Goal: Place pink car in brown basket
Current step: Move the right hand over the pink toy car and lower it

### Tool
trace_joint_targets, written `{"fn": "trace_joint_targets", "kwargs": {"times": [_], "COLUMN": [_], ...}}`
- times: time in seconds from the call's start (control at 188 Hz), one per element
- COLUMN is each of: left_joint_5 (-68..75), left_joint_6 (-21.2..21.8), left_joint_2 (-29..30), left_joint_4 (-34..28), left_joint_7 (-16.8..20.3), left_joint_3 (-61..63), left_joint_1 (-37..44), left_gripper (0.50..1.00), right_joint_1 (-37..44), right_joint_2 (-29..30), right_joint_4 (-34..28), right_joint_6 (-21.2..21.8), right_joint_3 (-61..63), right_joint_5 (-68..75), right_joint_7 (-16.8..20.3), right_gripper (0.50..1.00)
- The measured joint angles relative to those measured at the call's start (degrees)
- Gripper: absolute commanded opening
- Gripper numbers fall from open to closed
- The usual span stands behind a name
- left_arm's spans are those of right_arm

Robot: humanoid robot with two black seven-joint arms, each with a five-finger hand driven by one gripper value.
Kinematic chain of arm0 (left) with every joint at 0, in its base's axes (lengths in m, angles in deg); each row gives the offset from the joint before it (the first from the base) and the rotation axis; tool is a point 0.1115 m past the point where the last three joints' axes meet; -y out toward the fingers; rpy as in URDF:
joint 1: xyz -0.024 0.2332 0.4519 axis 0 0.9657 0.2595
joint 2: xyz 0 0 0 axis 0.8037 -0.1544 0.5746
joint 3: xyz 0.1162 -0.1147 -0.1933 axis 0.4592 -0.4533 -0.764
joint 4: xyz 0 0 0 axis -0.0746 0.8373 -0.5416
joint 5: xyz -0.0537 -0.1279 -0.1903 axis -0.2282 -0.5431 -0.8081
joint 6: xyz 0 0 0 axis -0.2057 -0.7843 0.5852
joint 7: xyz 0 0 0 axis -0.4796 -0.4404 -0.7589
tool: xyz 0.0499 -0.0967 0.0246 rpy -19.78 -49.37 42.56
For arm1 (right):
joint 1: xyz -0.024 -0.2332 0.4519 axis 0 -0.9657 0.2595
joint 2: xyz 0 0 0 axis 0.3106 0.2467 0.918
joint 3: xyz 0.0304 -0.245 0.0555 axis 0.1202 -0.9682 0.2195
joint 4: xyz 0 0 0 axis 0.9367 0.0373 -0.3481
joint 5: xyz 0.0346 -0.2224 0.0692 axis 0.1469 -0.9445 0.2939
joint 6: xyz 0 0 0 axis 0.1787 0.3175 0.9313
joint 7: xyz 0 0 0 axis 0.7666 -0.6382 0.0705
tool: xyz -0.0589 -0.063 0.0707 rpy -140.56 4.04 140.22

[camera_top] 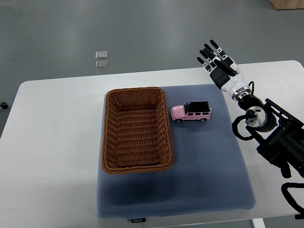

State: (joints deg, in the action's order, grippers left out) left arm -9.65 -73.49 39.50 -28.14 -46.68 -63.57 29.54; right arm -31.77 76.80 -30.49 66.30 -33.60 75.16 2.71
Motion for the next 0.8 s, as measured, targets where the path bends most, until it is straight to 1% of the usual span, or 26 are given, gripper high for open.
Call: {"fn": "trace_joint_targets", "kwargs": {"times": [0.293,0.357,0.448,0.496,0.565,0.64,0.715,0.8], "left_joint_5": [0.0,0.0,0.0,0.0,0.0,0.0,0.0,0.0], "left_joint_6": [0.0,0.0,0.0,0.0,0.1,0.1,0.1,0.1], "left_joint_2": [0.0,0.0,0.0,0.0,0.0,0.0,0.0,0.0], "left_joint_4": [0.1,0.1,0.0,-0.1,-0.1,-0.1,0.1,0.1], "left_joint_7": [0.0,0.1,0.1,0.1,0.1,0.1,0.1,0.1], "left_joint_3": [0.1,0.0,0.0,0.0,0.0,0.0,0.0,0.1], "left_joint_1": [0.0,0.0,0.0,0.0,0.0,0.0,0.0,0.0], "left_gripper": [1.000,1.000,1.000,1.000,1.000,1.000,1.000,1.000], "right_joint_1": [0.1,0.6,3.1,5.0,8.7,13.3,18.1,22.9], "right_joint_2": [-0.3,-0.5,-1.4,-3.3,-7.6,-11.9,-15.9,-19.8], "right_joint_4": [0.0,0.0,-0.1,-0.2,-0.6,-2.3,-5.7,-10.9], "right_joint_6": [0.1,0.5,2.0,3.1,5.2,8.3,11.2,13.0], "right_joint_3": [-0.1,-0.8,-3.9,-6.5,-11.7,-18.4,-25.3,-32.7], "right_joint_5": [-0.7,-3.1,-9.6,-14.3,-22.9,-32.4,-41.2,-47.9], "right_joint_7": [0.0,0.3,1.9,3.0,4.8,6.0,6.7,7.5], "right_gripper": [0.913,0.913,0.913,0.913,0.913,0.913,0.911,0.913]}}
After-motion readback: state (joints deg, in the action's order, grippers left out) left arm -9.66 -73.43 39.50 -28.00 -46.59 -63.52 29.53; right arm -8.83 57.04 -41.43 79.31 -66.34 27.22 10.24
